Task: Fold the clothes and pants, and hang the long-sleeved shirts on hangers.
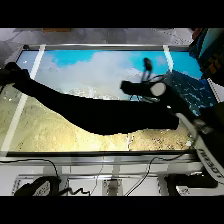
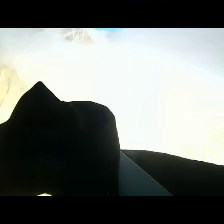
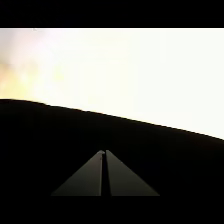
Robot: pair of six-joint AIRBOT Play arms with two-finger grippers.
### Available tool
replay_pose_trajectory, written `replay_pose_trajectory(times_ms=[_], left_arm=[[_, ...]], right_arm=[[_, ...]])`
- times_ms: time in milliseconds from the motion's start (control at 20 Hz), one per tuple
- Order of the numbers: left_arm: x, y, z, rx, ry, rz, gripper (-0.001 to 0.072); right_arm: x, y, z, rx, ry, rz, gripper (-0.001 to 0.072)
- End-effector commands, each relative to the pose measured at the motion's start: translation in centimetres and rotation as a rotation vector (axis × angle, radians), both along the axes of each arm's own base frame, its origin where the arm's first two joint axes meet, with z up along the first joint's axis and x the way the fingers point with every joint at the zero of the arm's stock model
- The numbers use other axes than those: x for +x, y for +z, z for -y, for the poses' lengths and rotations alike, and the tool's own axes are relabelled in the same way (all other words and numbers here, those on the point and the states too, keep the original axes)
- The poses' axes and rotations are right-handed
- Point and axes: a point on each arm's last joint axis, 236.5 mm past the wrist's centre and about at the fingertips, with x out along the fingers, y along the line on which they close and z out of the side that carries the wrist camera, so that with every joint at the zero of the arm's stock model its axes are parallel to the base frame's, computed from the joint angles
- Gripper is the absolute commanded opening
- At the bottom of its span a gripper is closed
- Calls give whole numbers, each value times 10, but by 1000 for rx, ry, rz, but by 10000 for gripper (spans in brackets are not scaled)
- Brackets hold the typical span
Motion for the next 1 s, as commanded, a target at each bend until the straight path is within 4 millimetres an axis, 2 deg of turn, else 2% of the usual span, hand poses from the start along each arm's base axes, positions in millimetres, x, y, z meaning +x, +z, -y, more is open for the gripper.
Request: replay_pose_trajectory(times_ms=[0,150,250,400,500,600,700,800,950], left_arm=[[-19,7,15,-26,-32,-23,8],[-17,3,24,-30,-52,-31,8],[-14,-2,28,-33,-63,-43,8],[-8,-13,28,-37,-64,-70,9],[-3,-25,30,-53,-67,-95,9],[4,-38,41,-113,-85,-124,9],[12,-53,57,-178,-112,-157,9],[19,-73,77,-209,-151,-203,9],[22,-104,127,-191,-267,-281,9]], right_arm=[[-41,-24,-138,100,193,-78,17],[-74,-38,-216,165,275,-95,16],[-99,-38,-257,217,315,-106,16],[-133,-34,-295,237,395,-95,16],[-142,-29,-304,244,408,-75,16],[-140,-34,-300,210,422,-62,17],[-123,-46,-279,134,438,-54,17],[-97,-57,-240,49,447,-86,17],[-46,-55,-155,-40,407,-154,17]])
